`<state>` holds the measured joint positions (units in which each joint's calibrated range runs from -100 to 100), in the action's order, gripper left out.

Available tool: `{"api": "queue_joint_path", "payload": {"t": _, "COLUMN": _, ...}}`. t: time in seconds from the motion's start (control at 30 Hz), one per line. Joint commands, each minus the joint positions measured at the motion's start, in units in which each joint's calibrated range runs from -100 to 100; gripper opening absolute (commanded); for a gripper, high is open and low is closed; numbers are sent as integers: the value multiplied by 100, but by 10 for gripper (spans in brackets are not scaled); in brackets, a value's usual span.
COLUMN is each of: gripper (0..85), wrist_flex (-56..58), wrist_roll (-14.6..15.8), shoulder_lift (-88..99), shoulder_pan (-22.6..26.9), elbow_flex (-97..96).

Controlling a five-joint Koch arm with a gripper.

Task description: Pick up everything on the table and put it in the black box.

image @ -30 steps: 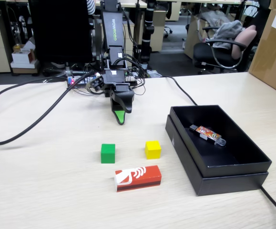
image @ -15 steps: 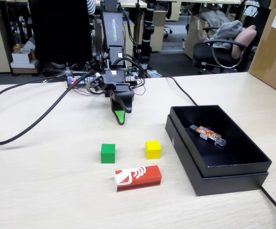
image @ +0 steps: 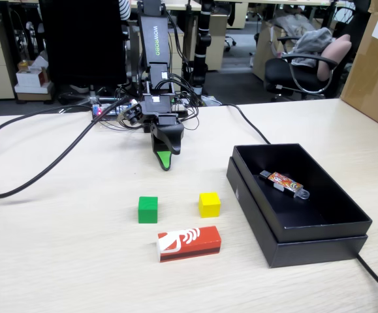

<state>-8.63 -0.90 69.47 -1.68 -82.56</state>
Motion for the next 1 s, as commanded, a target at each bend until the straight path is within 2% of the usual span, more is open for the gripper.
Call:
{"api": "queue_joint_path", "payload": {"t": 0.0, "gripper": 485, "wrist_flex": 82, "wrist_roll": -15, "shoulder_lift": -11, "shoulder_pan": 0, "elbow_flex": -40}}
{"api": "queue_joint_path", "payload": {"t": 0.97, "gripper": 485, "wrist_flex": 82, "wrist_roll": -15, "shoulder_lift": 23, "shoulder_pan": -5, "elbow_flex": -67}}
